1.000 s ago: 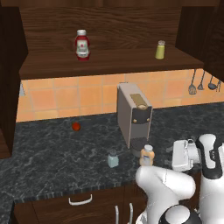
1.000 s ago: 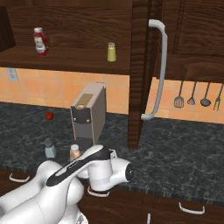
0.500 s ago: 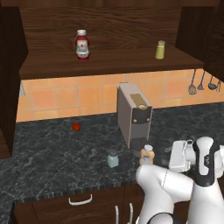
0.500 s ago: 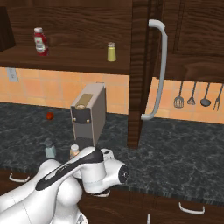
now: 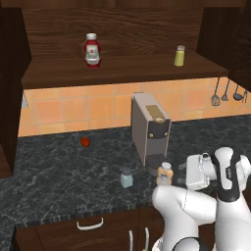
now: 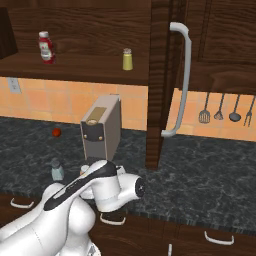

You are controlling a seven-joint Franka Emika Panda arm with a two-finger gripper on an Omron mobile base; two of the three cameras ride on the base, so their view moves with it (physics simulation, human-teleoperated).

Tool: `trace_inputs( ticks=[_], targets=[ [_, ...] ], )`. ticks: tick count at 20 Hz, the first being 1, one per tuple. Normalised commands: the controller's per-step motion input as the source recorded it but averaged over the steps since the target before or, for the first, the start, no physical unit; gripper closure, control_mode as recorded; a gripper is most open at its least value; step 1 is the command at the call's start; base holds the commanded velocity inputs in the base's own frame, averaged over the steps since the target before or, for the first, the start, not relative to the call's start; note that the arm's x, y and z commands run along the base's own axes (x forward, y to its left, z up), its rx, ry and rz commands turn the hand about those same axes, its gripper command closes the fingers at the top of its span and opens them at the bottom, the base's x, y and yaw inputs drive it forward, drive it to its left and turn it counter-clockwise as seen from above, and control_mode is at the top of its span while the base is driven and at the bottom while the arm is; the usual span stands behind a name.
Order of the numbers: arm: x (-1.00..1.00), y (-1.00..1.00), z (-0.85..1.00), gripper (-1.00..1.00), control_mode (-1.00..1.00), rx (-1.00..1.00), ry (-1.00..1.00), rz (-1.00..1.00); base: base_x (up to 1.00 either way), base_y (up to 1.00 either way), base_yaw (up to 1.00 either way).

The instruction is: Put the shaker and condiment bottle from the counter next to their counterparts in the cabinet.

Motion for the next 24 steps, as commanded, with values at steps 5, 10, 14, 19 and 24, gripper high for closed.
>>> trace_inputs(
  ticks=[5, 10, 14, 19, 24],
  targets=[
    [0.05, 0.35, -0.07, -1.00, -1.00, -0.03, 0.10, 0.01, 0.00, 0.00, 0.00],
    [0.08, 0.33, -0.16, -1.00, -1.00, -0.02, 0.12, 0.00, 0.00, 0.00, 0.00],
    [0.09, 0.24, -0.36, -1.00, -1.00, -0.01, 0.09, 0.00, 0.00, 0.00, 0.00],
    [0.05, 0.26, -0.53, -1.00, -1.00, -0.01, 0.03, 0.00, 0.00, 0.00, 0.00],
    [0.00, 0.48, -0.47, -1.00, -1.00, 0.00, 0.00, 0.00, 0.00, 0.00, 0.00]
  ],
)
